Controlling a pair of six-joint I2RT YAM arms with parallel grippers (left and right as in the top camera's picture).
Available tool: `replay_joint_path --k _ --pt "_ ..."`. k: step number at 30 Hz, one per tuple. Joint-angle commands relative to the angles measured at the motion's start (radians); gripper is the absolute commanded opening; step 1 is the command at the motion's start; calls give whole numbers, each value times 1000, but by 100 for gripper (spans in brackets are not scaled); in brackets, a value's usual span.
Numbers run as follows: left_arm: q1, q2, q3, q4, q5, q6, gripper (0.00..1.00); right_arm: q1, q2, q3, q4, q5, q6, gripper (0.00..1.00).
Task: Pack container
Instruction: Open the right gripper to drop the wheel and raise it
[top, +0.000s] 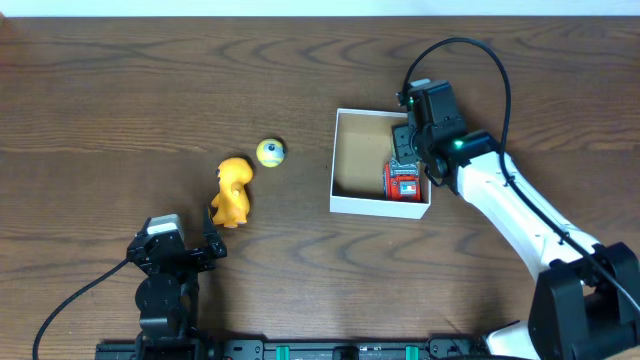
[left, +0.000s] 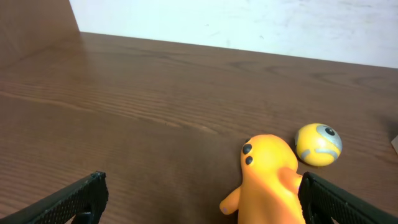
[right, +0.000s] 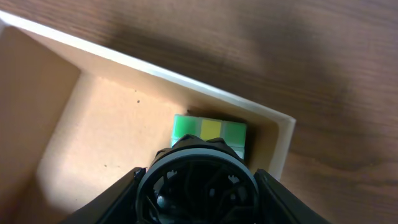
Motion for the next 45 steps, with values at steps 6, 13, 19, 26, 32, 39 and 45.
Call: replay_joint_path --k 6,13,19,26,32,39,45 --pt "6 -6 -25 -5 -8 14 98 8 35 5 11 18 14 58" --pt "6 -6 -25 -5 -8 14 98 8 35 6 13 35 14 65" --pt "6 -6 -25 -5 -8 14 98 8 9 45 0 52 6 73" --pt "6 -6 -25 -5 -8 14 98 -23 -121 140 -128 197 107 77" --pt "6 -6 -25 -5 -8 14 98 -140 -235 141 -245 217 109 91" --pt "6 -6 -25 -5 -8 14 98 -245 -289 141 -338 216 108 99" --pt "6 -6 -25 -5 -8 14 98 -249 -288 140 -384 216 109 99"
